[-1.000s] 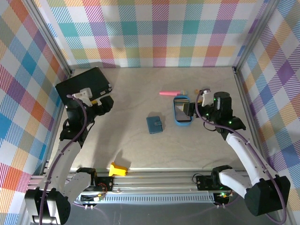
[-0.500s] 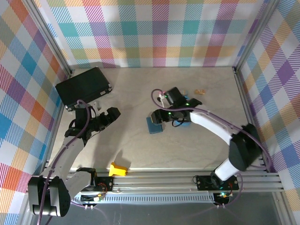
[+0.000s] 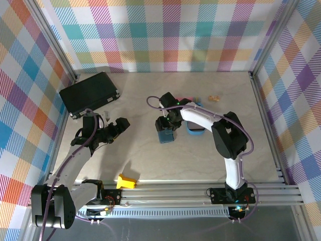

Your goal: Put the credit cards into the card holder

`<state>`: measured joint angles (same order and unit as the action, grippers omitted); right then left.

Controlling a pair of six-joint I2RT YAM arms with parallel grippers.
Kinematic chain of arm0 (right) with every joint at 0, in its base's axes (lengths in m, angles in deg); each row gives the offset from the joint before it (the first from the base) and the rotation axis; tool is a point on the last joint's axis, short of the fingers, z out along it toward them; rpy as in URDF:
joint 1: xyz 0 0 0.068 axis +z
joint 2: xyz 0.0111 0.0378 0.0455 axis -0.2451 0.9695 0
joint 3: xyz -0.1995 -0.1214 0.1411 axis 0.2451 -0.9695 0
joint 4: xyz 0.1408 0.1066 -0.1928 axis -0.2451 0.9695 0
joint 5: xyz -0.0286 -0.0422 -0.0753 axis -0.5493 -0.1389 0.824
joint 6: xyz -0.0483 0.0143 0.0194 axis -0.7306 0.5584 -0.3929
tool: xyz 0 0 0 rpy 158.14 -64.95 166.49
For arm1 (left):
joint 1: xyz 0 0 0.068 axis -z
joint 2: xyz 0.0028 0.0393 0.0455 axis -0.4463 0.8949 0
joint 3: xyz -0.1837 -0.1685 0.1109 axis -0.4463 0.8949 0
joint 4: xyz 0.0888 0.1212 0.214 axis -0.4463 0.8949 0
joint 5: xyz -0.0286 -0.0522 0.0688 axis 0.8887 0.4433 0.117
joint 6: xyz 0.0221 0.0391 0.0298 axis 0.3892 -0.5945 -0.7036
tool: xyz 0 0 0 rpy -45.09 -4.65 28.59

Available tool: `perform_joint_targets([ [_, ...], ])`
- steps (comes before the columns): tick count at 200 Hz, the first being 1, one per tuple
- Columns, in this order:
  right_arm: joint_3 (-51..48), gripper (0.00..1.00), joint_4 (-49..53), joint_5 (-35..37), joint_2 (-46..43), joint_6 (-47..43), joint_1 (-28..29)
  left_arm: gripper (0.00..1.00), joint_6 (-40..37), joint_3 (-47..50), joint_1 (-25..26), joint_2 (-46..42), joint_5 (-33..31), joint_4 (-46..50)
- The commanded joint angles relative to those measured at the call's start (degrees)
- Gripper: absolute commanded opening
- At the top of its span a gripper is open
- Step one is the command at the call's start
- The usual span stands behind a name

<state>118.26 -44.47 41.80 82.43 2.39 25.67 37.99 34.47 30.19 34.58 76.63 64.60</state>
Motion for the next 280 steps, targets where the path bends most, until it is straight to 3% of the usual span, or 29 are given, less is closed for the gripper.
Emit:
perform_joint_targets([
  [1,1.8,0.62,0.9,-1.7,2.1,0.5,0.3,0.93,-0.9,0.0,0.4,-0.2,1.9,0.8],
  [49,0.0,0.61,-0.1,-4.6,3.6,1.3,0.4,0.93,0.2,1.2,0.8,-0.3,3.3,-0.5],
  [159,-15.1,0.59,0.0,-2.0,-8.0,8.8,7.1,0.93,3.7,4.2,6.1,-3.8,1.9,-1.1],
  [189,-16.2,0.58,1.7,2.7,-14.7,10.7,7.2,0.92,4.5,4.7,8.4,-4.0,0.8,-0.7],
  [220,-15.4,0.54,5.7,7.4,-20.3,14.4,7.3,0.85,5.1,5.2,9.4,-2.7,0.7,-2.1],
  [247,-12.8,0.49,10.8,10.3,-18.0,18.4,9.0,0.76,5.2,5.2,9.5,-1.0,1.7,-3.7],
  [280,-8.6,0.49,13.7,10.9,-11.3,23.0,12.0,0.75,3.9,4.7,9.5,2.6,3.8,-3.7],
])
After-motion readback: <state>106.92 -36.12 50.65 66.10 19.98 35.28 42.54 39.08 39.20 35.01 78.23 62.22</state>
